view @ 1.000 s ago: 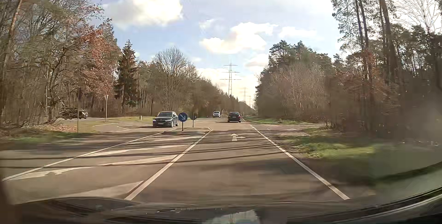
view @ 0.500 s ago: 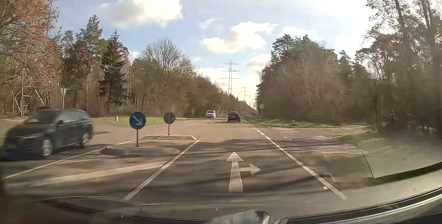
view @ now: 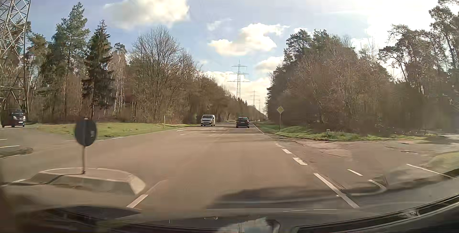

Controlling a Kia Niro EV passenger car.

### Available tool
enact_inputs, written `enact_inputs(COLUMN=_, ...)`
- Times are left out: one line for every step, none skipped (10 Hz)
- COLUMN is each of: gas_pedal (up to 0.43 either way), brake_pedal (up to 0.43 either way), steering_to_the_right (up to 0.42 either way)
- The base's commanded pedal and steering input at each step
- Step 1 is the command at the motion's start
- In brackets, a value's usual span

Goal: Follow the waypoints while adhering to traffic rules and regulations

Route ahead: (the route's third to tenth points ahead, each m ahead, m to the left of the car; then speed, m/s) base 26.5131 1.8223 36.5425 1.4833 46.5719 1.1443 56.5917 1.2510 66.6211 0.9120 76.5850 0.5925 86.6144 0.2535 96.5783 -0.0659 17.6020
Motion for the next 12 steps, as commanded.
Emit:
enact_inputs(gas_pedal=0.197, brake_pedal=0.000, steering_to_the_right=0.001)
enact_inputs(gas_pedal=0.197, brake_pedal=0.000, steering_to_the_right=0.001)
enact_inputs(gas_pedal=0.197, brake_pedal=0.000, steering_to_the_right=0.000)
enact_inputs(gas_pedal=0.197, brake_pedal=0.000, steering_to_the_right=0.001)
enact_inputs(gas_pedal=0.197, brake_pedal=0.000, steering_to_the_right=0.001)
enact_inputs(gas_pedal=0.197, brake_pedal=0.000, steering_to_the_right=0.000)
enact_inputs(gas_pedal=0.197, brake_pedal=0.000, steering_to_the_right=0.000)
enact_inputs(gas_pedal=0.197, brake_pedal=0.000, steering_to_the_right=0.000)
enact_inputs(gas_pedal=0.197, brake_pedal=0.000, steering_to_the_right=0.000)
enact_inputs(gas_pedal=0.197, brake_pedal=0.000, steering_to_the_right=0.000)
enact_inputs(gas_pedal=0.197, brake_pedal=0.000, steering_to_the_right=0.000)
enact_inputs(gas_pedal=0.197, brake_pedal=0.000, steering_to_the_right=0.001)
